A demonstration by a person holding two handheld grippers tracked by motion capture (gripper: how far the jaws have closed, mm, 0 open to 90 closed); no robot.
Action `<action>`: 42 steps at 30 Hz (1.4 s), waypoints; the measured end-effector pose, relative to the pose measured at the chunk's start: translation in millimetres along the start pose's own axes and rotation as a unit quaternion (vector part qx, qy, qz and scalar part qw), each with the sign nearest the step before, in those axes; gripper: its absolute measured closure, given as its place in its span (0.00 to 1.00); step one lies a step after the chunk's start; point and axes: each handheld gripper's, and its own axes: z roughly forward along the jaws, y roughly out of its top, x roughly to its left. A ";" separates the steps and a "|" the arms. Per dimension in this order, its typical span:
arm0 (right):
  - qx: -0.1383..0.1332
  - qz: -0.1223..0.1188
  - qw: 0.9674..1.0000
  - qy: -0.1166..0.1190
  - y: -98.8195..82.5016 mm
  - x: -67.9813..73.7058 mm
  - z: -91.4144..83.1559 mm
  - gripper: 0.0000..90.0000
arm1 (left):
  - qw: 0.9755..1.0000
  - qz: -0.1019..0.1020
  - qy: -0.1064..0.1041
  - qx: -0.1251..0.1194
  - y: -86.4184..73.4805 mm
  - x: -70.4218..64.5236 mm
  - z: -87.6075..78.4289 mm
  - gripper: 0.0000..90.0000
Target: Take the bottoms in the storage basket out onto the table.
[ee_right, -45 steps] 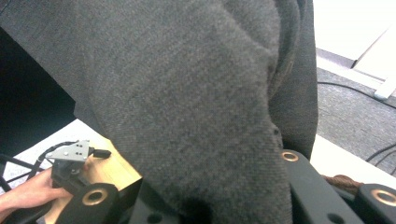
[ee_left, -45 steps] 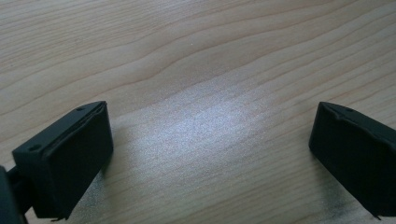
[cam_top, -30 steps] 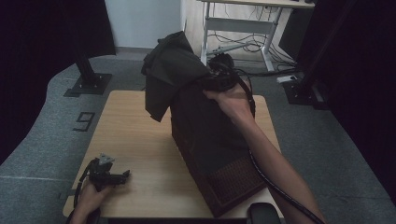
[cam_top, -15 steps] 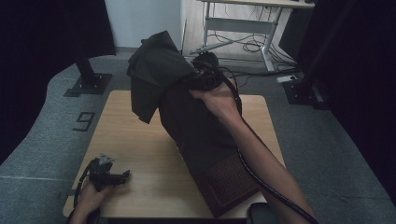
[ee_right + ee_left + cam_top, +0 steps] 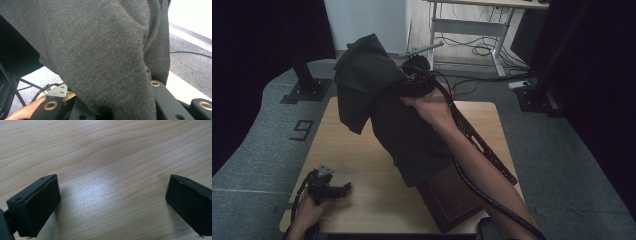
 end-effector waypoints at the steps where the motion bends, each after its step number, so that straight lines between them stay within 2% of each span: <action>1: 0.000 -0.001 1.000 0.001 0.6 1.2 1.7 0.82 | 1.000 0.000 0.000 0.000 0.0 0.0 0.0 0.00; 20: 0.013 -0.018 1.000 0.017 9.5 25.9 34.8 0.82 | 1.000 -0.001 0.000 -0.001 -0.9 2.1 -0.7 0.00; 27: 0.019 -0.018 0.999 0.021 7.1 31.0 46.6 0.82 | 1.000 -0.006 0.005 0.000 -5.6 13.7 -5.2 0.00; 38: 0.029 -0.018 0.999 0.030 0.4 38.7 66.9 0.82 | 0.999 -0.033 0.026 -0.001 -16.1 38.9 -14.7 0.00; 42: 0.032 -0.019 0.999 0.034 -2.8 42.7 75.5 0.82 | 0.999 -0.036 0.030 0.001 -19.2 45.0 -17.9 0.00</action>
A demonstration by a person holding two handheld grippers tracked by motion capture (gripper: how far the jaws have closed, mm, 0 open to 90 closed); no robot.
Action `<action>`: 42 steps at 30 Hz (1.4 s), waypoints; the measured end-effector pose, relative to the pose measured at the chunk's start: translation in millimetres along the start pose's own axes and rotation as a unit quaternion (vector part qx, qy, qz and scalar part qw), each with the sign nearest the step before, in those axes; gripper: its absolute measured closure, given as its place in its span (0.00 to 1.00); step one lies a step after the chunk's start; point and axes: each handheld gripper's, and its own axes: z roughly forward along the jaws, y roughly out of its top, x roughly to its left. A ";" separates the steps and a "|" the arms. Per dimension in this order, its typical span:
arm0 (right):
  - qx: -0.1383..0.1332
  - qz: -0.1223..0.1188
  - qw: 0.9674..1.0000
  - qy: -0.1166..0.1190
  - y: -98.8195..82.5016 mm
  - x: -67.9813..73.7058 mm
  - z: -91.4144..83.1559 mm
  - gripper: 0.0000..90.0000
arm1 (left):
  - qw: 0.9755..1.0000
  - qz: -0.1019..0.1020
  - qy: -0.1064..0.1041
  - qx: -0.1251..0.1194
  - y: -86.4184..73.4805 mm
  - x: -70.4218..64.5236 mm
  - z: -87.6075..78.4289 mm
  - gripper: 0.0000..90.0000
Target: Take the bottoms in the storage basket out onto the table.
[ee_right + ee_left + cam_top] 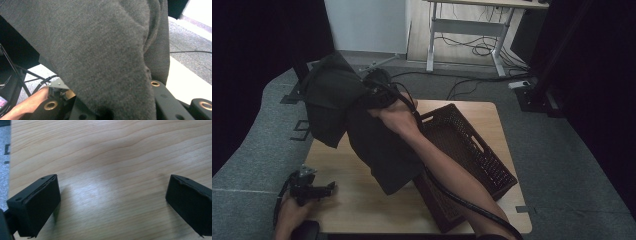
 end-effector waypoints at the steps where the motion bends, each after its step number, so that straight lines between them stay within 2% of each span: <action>1: 0.001 0.000 1.000 0.001 -0.9 1.2 3.0 0.82 | 1.000 -0.002 0.000 -0.001 -0.4 0.7 -0.2 0.00; 6: 0.007 -0.001 1.000 0.006 -6.0 4.7 15.5 0.82 | 1.000 -0.002 0.002 -0.002 -1.8 3.2 -1.3 0.00; 19: 0.018 -0.007 1.000 0.002 -19.4 12.3 41.4 0.82 | 1.000 -0.008 0.007 0.000 -5.8 11.1 -5.3 0.00; 26: 0.018 -0.006 1.000 0.000 -26.3 16.7 53.6 0.82 | 1.000 -0.009 0.008 0.000 -6.4 12.1 -5.8 0.00; 34: 0.029 -0.009 1.000 0.004 -33.1 24.4 69.2 0.82 | 1.000 -0.010 0.008 0.000 -6.4 12.0 -5.8 0.00; 42: 0.033 -0.019 0.999 0.008 -28.0 33.0 72.5 0.82 | 1.000 -0.009 0.009 0.000 -6.5 12.0 -5.8 0.00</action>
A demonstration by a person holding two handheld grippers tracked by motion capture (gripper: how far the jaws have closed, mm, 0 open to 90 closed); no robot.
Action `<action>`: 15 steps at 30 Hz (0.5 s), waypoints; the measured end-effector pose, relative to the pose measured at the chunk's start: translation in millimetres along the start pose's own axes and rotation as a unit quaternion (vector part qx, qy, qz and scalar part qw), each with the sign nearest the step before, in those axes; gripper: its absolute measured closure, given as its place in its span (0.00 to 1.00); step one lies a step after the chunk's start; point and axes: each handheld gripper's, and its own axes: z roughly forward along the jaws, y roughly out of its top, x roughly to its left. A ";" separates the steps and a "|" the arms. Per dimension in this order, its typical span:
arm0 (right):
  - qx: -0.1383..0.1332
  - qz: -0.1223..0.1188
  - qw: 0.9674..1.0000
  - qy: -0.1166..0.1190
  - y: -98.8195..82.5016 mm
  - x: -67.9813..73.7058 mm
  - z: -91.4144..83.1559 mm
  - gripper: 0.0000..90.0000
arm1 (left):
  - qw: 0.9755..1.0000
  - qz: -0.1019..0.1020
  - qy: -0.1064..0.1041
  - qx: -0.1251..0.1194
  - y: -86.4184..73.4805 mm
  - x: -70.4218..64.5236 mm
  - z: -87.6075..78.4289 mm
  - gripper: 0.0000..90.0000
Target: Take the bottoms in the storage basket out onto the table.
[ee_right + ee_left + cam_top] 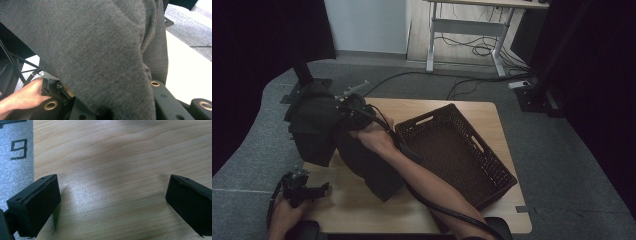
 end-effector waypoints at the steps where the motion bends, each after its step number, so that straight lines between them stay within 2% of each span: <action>1: -0.001 -0.002 1.000 0.001 2.5 1.2 -1.9 0.82 | 1.000 0.000 0.000 0.000 0.0 0.0 0.0 0.00; 8: -0.010 -0.006 1.000 0.002 15.0 8.5 -9.0 0.82 | 1.000 -0.002 0.000 0.000 -1.1 1.6 -0.9 0.00; 15: -0.015 -0.008 1.000 0.011 21.3 16.4 -5.5 0.82 | 1.000 -0.010 0.007 0.000 -4.2 8.4 -3.8 0.00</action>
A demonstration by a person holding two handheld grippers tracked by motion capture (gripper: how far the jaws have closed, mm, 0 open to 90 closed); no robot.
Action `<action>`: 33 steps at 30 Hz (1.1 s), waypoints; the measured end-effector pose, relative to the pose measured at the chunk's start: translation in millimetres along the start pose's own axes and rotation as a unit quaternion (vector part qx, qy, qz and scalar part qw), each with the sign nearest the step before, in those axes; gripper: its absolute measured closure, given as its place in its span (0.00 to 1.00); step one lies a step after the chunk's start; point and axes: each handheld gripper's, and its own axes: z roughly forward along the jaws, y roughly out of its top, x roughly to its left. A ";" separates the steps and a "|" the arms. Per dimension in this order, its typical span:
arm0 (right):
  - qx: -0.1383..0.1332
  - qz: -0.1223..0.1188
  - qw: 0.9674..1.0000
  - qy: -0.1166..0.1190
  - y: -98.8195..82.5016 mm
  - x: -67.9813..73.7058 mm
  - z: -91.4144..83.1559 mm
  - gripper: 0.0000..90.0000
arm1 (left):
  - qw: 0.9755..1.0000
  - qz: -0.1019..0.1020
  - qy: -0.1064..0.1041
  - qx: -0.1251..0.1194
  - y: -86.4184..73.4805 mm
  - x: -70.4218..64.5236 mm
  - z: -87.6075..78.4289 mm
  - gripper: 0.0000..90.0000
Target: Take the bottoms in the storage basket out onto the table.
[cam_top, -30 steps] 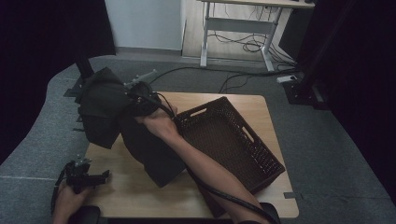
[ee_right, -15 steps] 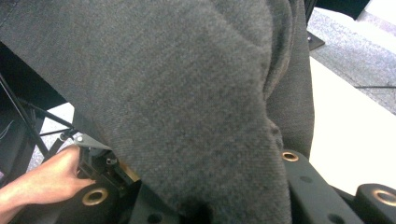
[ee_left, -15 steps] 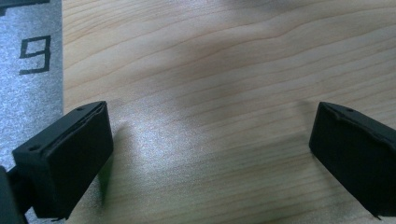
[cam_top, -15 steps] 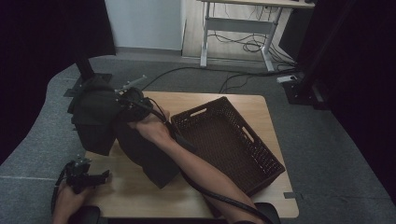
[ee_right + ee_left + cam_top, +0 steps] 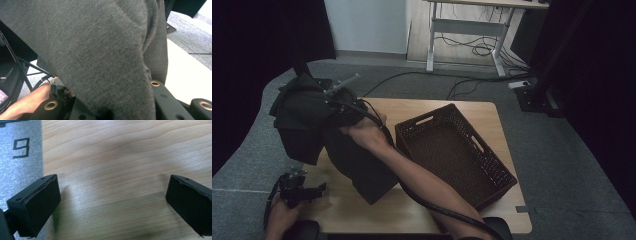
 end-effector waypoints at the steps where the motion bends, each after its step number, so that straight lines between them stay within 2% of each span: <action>1: 0.001 0.001 1.000 0.001 -0.6 0.2 1.4 0.82 | 1.000 -0.001 0.001 -0.001 -0.4 0.9 -0.3 0.00; 10: 0.011 0.013 1.000 0.006 -16.1 -6.6 19.6 0.82 | 1.000 -0.004 0.004 0.000 -1.3 3.2 -1.3 0.00; 20: 0.019 0.034 0.999 0.005 -44.3 -22.1 34.6 0.82 | 1.000 -0.005 0.003 -0.001 -1.4 3.0 -1.2 0.00; 33: 0.030 0.038 0.999 -0.010 -78.1 -35.0 47.2 0.82 | 1.000 -0.005 0.005 -0.002 -1.3 2.9 -1.0 0.00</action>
